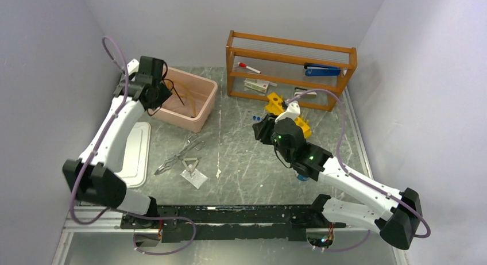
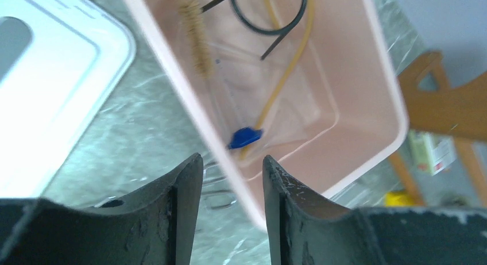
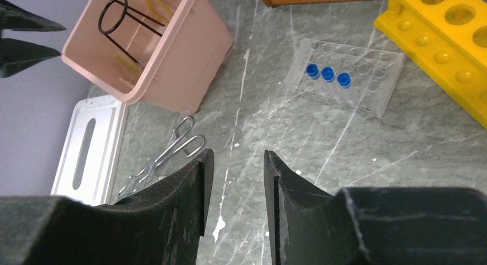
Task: Organize the chemistry lab equipment
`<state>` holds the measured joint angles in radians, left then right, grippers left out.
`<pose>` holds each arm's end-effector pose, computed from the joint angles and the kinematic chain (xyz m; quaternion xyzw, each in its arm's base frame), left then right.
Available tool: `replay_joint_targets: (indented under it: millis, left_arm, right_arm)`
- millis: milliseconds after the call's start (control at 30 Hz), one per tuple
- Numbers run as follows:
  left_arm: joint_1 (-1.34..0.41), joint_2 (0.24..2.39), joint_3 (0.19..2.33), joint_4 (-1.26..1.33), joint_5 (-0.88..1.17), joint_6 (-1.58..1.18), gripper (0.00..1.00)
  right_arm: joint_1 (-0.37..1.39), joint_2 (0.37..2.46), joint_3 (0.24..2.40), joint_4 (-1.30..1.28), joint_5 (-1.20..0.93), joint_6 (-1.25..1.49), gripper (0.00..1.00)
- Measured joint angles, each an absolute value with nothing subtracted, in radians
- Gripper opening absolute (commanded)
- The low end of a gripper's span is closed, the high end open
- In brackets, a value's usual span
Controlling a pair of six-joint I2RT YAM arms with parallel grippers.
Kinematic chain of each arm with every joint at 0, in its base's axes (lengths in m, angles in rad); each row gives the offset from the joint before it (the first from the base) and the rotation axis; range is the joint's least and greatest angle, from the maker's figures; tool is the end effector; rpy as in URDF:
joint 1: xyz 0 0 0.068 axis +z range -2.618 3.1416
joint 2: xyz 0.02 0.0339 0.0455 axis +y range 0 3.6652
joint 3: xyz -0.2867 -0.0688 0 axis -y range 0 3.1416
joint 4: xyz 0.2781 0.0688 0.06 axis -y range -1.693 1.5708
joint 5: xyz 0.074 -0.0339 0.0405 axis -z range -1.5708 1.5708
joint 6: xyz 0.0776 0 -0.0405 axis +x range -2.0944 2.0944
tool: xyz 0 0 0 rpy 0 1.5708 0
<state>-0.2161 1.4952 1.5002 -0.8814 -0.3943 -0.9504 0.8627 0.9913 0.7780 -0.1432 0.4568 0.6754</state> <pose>0.3671 -0.0501 0.3489 -0.3932 0.8367 -0.0300 0.3799 0.2095 0.1920 0.3030 0.0538 0.8085 0.2529 0.5286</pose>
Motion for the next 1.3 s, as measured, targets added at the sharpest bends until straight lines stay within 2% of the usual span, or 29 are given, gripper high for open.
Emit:
replay_joint_targets:
  millis: [200,367,467,700,933,1200,1300]
  left_arm:
    - [-0.218,1.296,1.293,-0.890,-0.352,-0.712,0.49]
    - [-0.218,1.164,1.129,-0.880,-0.216,-0.589,0.64]
    - [-0.219,1.066,1.046,-0.872,-0.154,-0.576,0.65]
    - [-0.220,1.000,0.836,-0.787,-0.057,-0.624,0.55]
    - [-0.220,1.022,0.632,-0.667,0.060,-0.688,0.54]
    - [-0.227,1.101,0.535,-0.531,0.143,-0.722,0.42]
    - [-0.231,1.129,0.526,-0.496,0.144,-0.727,0.40]
  right_arm:
    - [0.863,1.024,0.778,-0.122,0.424,0.673,0.42]
    - [0.863,1.048,0.778,-0.106,0.400,0.673,0.42]
    - [0.863,1.062,0.778,-0.098,0.388,0.673,0.42]
    - [0.863,1.065,0.776,-0.086,0.377,0.673,0.42]
    - [0.862,1.067,0.772,-0.075,0.376,0.673,0.42]
    - [0.861,1.078,0.772,-0.072,0.377,0.673,0.42]
    - [0.861,1.078,0.772,-0.072,0.377,0.673,0.42]
